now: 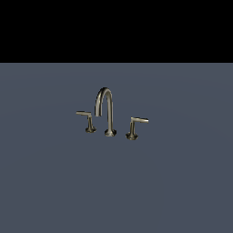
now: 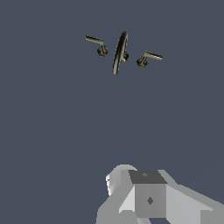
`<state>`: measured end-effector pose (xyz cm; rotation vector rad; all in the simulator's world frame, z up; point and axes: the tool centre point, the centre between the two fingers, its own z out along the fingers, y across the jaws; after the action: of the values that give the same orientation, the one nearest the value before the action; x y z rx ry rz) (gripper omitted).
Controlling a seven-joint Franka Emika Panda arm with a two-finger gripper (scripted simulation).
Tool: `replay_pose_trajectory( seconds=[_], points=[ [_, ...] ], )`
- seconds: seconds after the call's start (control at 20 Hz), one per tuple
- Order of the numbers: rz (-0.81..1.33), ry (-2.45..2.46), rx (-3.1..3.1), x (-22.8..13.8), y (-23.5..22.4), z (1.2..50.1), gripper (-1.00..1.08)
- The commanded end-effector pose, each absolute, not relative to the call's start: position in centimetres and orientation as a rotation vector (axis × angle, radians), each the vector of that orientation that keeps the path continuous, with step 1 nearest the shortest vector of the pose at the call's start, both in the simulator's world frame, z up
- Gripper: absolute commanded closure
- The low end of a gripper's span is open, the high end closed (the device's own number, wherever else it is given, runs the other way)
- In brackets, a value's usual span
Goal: Turn on the faucet by rotating a designated handle.
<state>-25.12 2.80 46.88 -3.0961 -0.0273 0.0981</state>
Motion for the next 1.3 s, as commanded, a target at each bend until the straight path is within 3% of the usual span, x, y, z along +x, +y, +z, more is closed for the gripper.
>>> replay_pose_trajectory(
  seconds=[0.0,0.5,1.25],
  points=[
    [0.104,-0.01,-3.084,-24.7,3.0,46.7,1.08],
    [0.169,0.181,-2.974,-20.8,4.5,45.3,1.08],
    [0.388,0.757,-2.725,-10.7,8.2,38.5,1.08]
  ],
)
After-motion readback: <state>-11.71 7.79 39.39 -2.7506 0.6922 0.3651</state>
